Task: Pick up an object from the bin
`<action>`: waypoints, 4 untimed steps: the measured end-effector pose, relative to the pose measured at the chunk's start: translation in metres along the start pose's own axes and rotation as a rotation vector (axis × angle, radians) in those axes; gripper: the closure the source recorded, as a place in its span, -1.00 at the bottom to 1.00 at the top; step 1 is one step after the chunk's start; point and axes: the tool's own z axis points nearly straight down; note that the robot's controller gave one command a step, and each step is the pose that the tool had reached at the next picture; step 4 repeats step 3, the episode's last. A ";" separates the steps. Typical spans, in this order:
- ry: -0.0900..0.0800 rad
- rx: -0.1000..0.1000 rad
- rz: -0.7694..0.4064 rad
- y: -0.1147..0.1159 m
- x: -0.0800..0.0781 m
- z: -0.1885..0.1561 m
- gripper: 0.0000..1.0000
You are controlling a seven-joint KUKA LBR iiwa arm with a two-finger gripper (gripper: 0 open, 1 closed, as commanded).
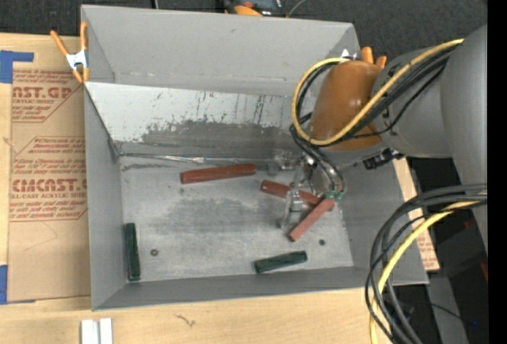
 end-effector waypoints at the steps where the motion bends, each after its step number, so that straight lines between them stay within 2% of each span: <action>1: -0.005 0.000 0.001 0.001 -0.002 -0.005 1.00; 2: -0.014 0.004 -0.037 -0.065 0.016 -0.113 1.00; 3: -0.015 0.003 -0.101 -0.060 0.051 -0.250 1.00; 4: -0.015 0.003 -0.101 -0.060 0.051 -0.250 1.00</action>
Offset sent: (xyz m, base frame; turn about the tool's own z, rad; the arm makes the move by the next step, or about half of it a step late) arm 0.0000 0.0000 0.0000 0.0000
